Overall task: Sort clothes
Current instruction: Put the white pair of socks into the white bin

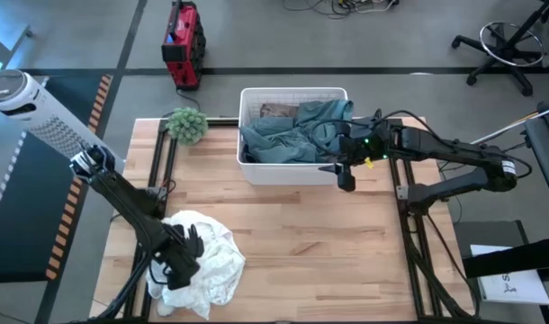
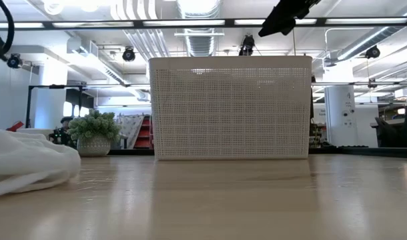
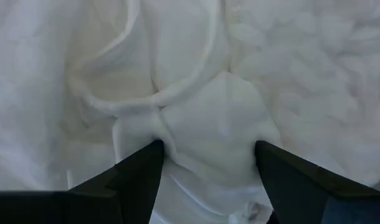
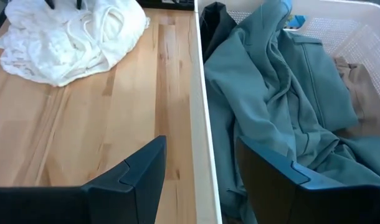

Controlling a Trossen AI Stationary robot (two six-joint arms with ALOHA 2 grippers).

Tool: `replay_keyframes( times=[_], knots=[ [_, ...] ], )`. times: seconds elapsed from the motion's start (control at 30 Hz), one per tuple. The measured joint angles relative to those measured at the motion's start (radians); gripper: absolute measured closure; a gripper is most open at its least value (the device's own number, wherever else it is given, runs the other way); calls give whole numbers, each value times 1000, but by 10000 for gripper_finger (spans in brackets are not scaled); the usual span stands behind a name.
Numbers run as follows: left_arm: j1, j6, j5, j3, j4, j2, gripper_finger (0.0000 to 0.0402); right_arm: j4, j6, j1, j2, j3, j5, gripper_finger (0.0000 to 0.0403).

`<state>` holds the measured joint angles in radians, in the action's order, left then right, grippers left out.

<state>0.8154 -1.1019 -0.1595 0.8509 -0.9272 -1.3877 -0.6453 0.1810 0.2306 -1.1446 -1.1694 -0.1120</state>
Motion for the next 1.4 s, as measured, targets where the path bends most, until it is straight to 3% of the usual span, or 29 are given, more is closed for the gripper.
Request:
replay_keyframes(
  times=[0.17, 0.4, 0.53, 0.87, 0.97, 1.2, 1.3, 1.4],
  knots=[
    [1, 30, -40, 0, 0, -59, 199, 0, 4, 0, 0, 0, 0, 227],
    [1, 110, -95, 20, -10, -76, 375, -1, 4, 0, 0, 0, 0, 233],
    [2, 111, -67, 62, -21, -39, 380, -9, 1, -3, 10, 0, 0, 233],
    [-1, 124, 191, 186, -53, 39, 396, -30, -11, -11, 54, 0, 1, 240],
    [-14, 126, 323, 205, -57, 60, 397, -30, -11, -17, 72, 1, 0, 243],
    [-68, 211, 813, 207, -40, 106, 398, -26, -10, -28, 84, 2, 0, 241],
    [-130, 308, 911, 207, 12, 133, 398, -26, -9, -28, 83, 2, 0, 246],
    [-203, 471, 936, 207, 115, 161, 399, -24, -8, -28, 82, 2, 0, 251]
  ],
)
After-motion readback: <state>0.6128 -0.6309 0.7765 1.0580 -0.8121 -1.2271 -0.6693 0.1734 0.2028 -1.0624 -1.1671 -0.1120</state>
